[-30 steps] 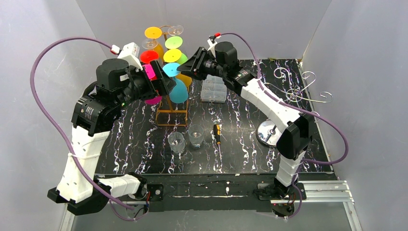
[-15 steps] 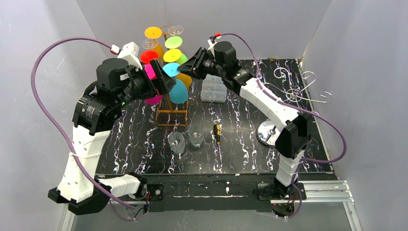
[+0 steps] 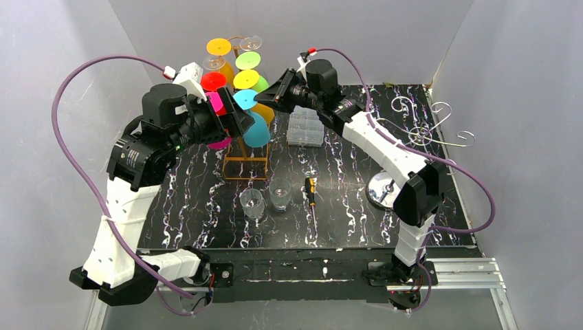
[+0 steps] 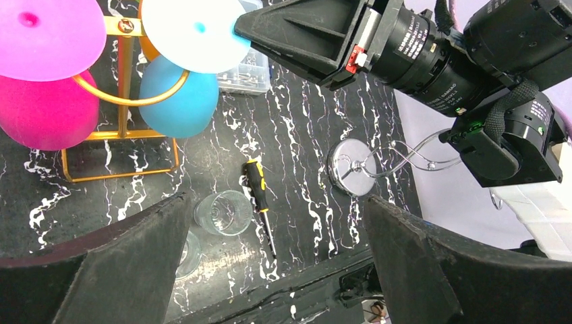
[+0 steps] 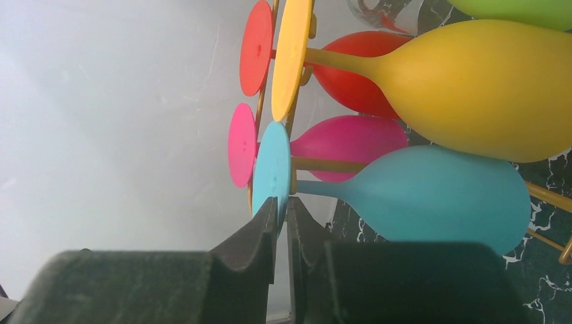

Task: Take the wine glass off the wine glass rack
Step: Pick up the wine glass from the wine rack.

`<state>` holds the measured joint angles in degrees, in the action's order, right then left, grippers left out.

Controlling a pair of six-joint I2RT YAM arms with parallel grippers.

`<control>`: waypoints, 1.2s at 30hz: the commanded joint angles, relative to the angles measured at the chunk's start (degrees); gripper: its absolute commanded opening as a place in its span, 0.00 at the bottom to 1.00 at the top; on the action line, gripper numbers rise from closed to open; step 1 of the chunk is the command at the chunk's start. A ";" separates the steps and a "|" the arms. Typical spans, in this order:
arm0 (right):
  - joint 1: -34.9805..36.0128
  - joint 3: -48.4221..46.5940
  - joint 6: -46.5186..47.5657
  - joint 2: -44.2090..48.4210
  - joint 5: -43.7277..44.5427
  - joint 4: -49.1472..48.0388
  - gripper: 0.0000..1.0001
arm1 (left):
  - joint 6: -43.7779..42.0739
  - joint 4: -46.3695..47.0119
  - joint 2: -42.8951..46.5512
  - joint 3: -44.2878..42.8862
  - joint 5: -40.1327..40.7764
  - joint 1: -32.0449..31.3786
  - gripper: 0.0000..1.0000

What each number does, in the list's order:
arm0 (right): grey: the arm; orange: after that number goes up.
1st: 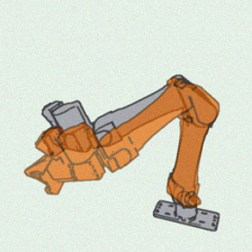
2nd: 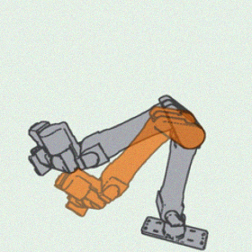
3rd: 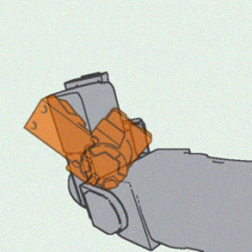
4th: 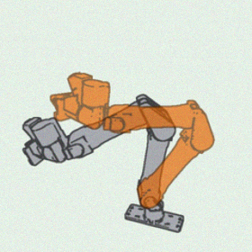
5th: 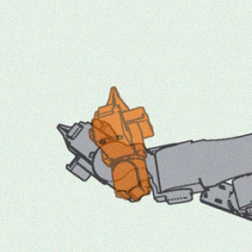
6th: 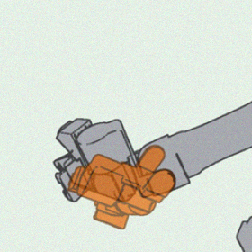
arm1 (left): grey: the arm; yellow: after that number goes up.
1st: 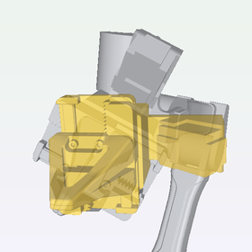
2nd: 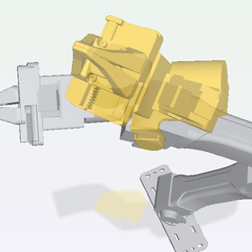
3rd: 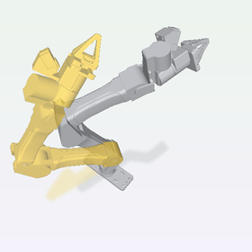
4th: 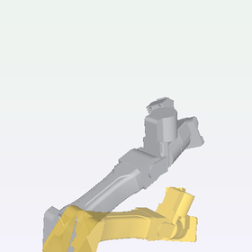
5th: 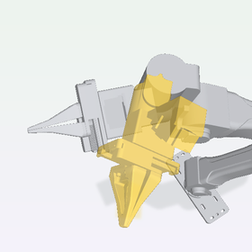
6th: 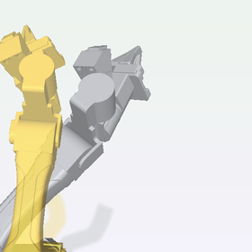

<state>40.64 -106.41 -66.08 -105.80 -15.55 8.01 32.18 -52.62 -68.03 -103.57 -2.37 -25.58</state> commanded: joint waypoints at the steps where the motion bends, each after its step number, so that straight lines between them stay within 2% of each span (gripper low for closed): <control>1: 0.31 0.24 -1.83 3.17 -0.05 -4.59 0.15 | 0.24 0.92 0.86 0.74 -0.79 0.53 0.98; 8: 0.31 1.26 -3.70 4.11 -0.38 -6.37 0.06 | 0.59 1.41 0.60 1.55 -1.67 0.54 0.98; 17: 0.31 2.71 -4.67 6.08 0.15 -7.48 0.04 | 0.99 1.91 0.53 2.54 -2.00 0.56 0.98; 36: 0.23 3.73 -2.76 7.58 4.59 -3.72 0.01 | 1.56 2.31 1.44 3.75 -2.29 0.62 0.98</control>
<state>40.64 -102.41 -70.13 -101.27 -13.28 5.28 33.67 -50.92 -67.99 -100.42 -4.10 -25.23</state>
